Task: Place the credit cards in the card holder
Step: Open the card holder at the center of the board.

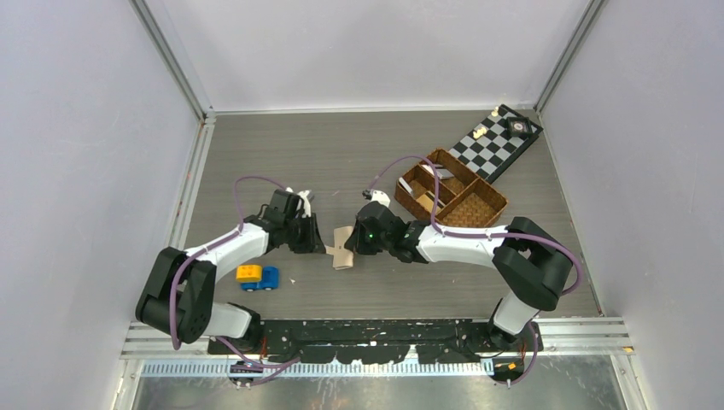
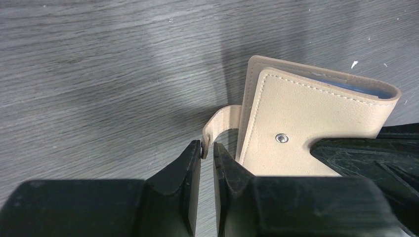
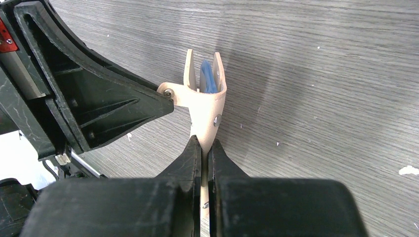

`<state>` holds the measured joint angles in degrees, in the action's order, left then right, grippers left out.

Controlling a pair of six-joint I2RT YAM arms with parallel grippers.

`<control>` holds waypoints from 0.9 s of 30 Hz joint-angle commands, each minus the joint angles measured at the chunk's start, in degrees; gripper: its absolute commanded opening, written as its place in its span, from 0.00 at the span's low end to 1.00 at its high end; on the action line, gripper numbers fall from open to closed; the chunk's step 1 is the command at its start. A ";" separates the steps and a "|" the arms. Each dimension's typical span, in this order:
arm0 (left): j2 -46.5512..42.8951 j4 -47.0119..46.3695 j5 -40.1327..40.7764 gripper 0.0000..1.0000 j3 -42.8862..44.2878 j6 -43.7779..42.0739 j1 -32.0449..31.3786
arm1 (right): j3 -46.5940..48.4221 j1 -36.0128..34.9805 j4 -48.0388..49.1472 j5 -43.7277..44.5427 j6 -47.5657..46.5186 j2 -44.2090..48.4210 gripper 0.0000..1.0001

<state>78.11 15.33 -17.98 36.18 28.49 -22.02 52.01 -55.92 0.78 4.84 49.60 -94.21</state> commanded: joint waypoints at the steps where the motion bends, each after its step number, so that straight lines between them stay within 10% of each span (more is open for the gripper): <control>1: -0.37 -2.36 0.94 0.19 1.28 0.21 -0.22 | 0.99 -0.32 0.81 0.49 -0.88 2.18 0.01; 16: -2.97 -3.12 -0.68 0.00 0.70 -0.30 -0.22 | 1.25 -0.32 -0.39 1.04 -1.30 1.77 0.02; 27: -15.34 7.82 -7.42 0.00 5.05 0.68 -0.22 | 0.91 -0.31 -10.96 10.82 -5.39 9.29 0.61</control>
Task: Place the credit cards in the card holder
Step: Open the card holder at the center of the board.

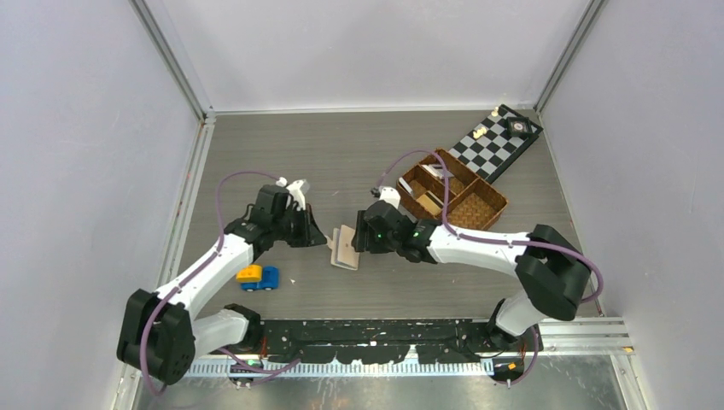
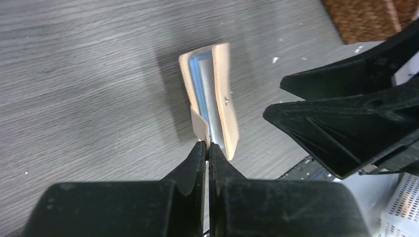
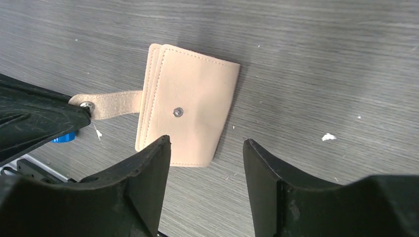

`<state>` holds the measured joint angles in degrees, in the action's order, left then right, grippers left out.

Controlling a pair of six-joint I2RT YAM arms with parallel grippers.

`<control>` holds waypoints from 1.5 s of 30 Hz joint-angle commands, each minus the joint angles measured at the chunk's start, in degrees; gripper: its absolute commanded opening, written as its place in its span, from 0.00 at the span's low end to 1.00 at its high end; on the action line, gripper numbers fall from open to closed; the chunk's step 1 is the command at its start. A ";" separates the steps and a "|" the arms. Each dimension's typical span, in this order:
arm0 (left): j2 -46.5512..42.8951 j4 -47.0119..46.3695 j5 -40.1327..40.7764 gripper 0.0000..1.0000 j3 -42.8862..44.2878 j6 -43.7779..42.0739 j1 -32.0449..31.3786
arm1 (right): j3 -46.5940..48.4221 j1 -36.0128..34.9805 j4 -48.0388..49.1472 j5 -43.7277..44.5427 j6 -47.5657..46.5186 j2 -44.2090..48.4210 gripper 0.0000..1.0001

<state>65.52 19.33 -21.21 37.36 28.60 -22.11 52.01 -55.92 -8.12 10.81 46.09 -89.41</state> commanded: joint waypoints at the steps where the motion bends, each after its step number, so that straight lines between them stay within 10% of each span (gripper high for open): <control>1: -2.94 4.59 -4.72 0.00 4.34 0.42 -0.13 | 0.72 -0.32 -2.05 4.79 -1.74 4.92 0.63; 45: -2.67 4.90 -8.32 0.00 4.87 -0.43 -0.13 | 6.71 -5.60 -3.76 5.36 -1.34 -5.21 0.69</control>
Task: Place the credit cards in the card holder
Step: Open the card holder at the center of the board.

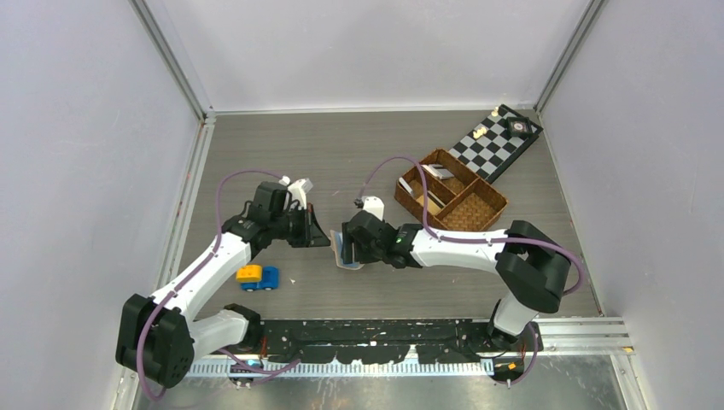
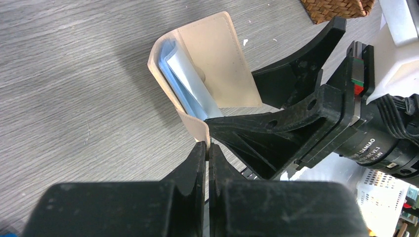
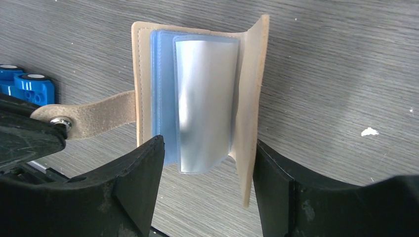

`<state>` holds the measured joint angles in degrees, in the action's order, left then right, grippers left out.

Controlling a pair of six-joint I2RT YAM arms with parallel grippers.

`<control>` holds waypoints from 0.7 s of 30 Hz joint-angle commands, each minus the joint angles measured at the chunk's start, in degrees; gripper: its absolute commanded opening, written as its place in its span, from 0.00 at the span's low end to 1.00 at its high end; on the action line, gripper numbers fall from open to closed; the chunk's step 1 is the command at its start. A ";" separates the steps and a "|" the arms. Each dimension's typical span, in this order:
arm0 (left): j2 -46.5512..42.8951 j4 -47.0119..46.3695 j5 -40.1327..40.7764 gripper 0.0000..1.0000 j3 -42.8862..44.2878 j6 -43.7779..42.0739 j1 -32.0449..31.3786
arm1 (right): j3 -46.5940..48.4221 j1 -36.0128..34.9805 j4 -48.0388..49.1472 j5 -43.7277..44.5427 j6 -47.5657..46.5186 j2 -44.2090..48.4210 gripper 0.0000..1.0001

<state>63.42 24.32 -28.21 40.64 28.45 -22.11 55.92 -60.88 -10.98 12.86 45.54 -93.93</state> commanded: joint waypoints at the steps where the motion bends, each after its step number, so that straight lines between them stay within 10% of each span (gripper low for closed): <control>1: -0.65 0.02 -1.30 0.00 1.63 -0.16 -0.13 | 2.99 -0.73 -1.37 3.68 -0.88 -1.03 0.69; 21: -2.20 2.95 2.51 0.00 2.68 -1.24 -0.13 | 5.65 -1.65 -14.41 19.88 0.73 -3.30 0.73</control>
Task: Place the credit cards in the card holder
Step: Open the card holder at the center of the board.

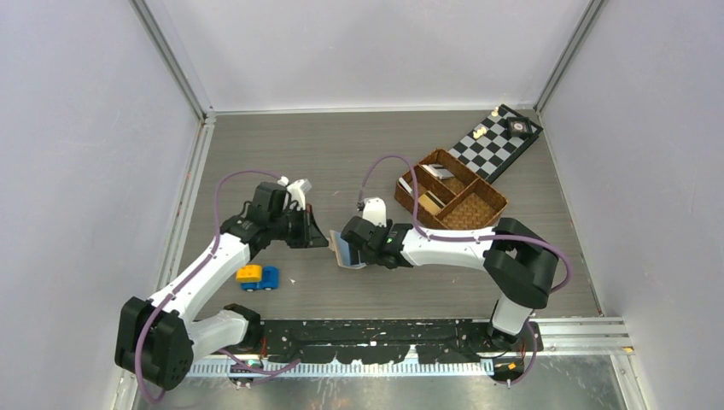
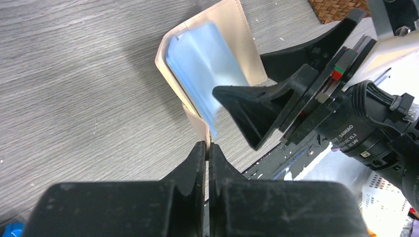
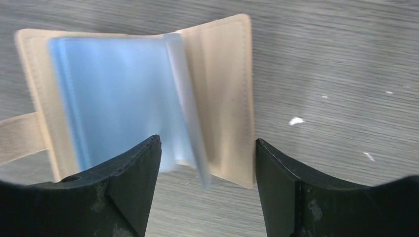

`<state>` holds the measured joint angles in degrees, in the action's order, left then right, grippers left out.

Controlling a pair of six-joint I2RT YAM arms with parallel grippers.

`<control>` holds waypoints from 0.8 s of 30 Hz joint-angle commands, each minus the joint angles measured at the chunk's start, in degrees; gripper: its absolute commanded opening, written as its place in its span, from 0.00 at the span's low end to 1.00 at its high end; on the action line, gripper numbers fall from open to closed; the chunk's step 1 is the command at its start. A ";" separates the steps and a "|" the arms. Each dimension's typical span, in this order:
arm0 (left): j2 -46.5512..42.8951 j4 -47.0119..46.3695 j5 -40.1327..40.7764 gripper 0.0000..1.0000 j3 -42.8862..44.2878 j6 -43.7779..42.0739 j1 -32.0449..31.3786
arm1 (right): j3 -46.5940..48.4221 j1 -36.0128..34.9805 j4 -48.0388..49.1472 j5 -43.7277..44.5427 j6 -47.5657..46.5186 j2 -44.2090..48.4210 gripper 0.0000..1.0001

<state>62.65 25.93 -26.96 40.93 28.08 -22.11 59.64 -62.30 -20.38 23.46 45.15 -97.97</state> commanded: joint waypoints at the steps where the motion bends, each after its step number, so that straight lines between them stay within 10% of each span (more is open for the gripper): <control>1: -1.39 1.64 1.68 0.00 2.47 -0.89 -0.06 | 1.81 -0.23 -6.01 10.53 1.05 1.29 0.74; 10: -0.82 2.92 3.32 0.00 2.66 -1.15 0.31 | -0.23 0.78 -11.26 15.59 1.33 8.55 0.77; 24: -1.35 2.02 1.92 0.00 2.45 -1.47 0.31 | -3.12 0.04 6.48 -5.44 -3.04 17.04 0.67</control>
<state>62.61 28.27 -24.03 41.12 27.77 -22.00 56.29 -61.60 -21.28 23.79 43.20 -80.60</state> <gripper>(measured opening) 0.016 0.712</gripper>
